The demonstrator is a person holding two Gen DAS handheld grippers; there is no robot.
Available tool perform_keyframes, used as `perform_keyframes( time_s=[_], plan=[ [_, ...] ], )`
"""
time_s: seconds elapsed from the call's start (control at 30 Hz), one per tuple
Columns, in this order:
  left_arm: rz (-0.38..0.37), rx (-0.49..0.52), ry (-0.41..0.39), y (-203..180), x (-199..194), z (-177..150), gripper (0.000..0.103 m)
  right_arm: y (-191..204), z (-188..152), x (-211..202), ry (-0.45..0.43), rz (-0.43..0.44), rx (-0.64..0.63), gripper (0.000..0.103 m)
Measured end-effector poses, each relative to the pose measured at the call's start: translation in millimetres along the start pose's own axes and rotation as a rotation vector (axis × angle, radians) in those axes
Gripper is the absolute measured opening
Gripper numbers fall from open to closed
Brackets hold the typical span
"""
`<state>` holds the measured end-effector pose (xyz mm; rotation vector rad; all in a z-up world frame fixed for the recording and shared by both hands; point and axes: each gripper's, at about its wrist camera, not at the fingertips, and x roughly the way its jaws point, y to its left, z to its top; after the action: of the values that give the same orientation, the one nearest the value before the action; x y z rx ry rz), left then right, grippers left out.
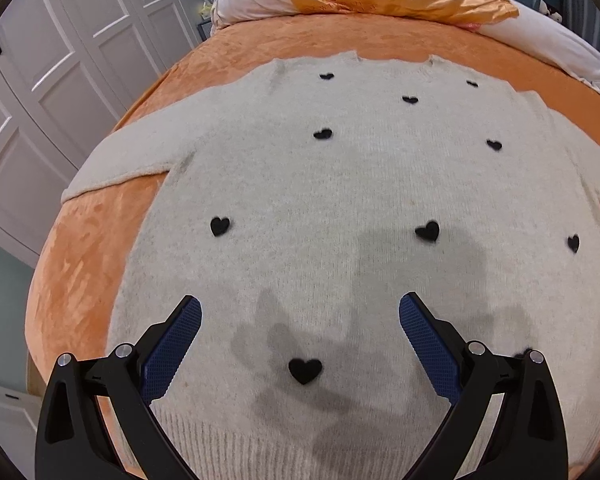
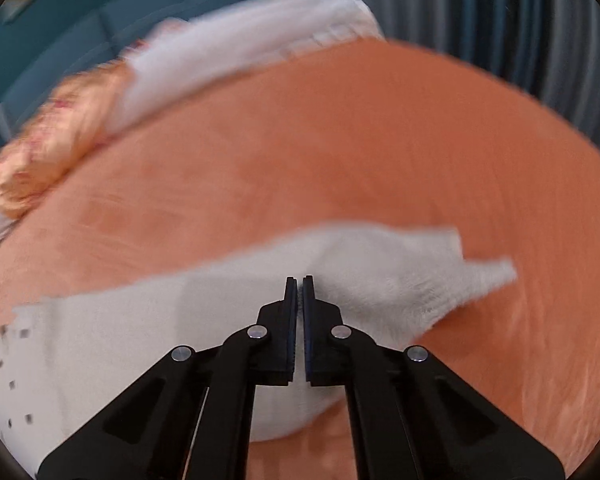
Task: Fold small clothes
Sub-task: 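Grasp the sweater sleeve cuff with the right gripper, then fold the sleeve across the sweater body with the right gripper and release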
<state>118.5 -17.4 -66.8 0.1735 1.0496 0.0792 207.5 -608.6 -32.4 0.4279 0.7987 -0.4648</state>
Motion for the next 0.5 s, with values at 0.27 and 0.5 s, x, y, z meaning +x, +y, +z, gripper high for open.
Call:
perform_keyframes(
  time_s=[0.27, 0.5],
  plan=[
    [-0.035, -0.096, -0.050, 23, -9, 18, 0.097, 253, -48, -77, -0.042, 0.399, -0.407, 0.001],
    [-0.077, -0.183, -0.066, 67, -10, 31, 0.097, 410, -210, -48, 0.220, 0.533, -0.702, 0.025]
  ],
)
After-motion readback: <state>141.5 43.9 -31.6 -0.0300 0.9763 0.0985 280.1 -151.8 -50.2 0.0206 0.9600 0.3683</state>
